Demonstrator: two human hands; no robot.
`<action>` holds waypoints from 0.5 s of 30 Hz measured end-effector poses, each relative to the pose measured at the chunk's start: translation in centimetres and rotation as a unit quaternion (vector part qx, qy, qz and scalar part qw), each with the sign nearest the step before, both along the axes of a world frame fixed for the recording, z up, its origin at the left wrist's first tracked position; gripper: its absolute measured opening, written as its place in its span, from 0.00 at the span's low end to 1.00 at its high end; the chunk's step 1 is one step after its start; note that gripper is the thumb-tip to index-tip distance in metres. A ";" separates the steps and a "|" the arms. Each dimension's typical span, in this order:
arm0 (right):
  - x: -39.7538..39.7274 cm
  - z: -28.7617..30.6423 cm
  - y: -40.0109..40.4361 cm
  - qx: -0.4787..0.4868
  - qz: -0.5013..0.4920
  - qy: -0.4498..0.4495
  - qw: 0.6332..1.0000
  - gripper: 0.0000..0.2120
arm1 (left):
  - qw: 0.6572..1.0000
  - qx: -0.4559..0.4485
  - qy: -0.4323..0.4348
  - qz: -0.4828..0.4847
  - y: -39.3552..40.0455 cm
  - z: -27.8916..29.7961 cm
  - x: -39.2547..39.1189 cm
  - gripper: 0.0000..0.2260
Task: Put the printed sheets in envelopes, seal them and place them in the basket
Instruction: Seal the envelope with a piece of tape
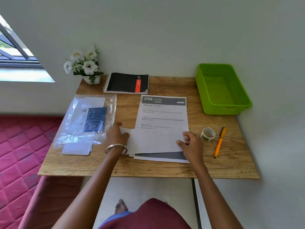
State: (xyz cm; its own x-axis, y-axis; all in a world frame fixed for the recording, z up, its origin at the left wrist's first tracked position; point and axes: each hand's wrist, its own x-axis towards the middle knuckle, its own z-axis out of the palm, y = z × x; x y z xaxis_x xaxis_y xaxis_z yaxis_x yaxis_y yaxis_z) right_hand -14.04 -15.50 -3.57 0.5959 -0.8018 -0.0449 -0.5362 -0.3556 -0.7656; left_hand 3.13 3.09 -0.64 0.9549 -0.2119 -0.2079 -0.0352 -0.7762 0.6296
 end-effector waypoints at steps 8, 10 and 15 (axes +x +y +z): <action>-2.2 2.6 -1.7 0.019 -0.011 -0.100 0.995 0.10 | 0.971 0.137 -0.194 -0.024 -3.3 1.5 -2.6 0.17; -3.6 3.3 -3.3 -0.047 -0.061 -0.101 0.992 0.11 | 0.971 0.126 -0.197 -0.050 -4.6 2.2 -3.0 0.13; -6.5 3.0 -9.1 -0.109 0.044 0.073 0.990 0.33 | 0.963 -0.065 -0.102 -0.240 -8.9 2.4 -5.8 0.09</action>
State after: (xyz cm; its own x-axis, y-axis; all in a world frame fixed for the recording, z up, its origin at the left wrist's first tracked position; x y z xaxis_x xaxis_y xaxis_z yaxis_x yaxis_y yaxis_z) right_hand -20.50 -24.55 -0.60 0.6645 -0.7466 0.0323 -0.5949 -0.5547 -0.5817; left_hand -2.62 -5.80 1.78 0.7581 -0.6514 0.0311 -0.5035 -0.5543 0.6627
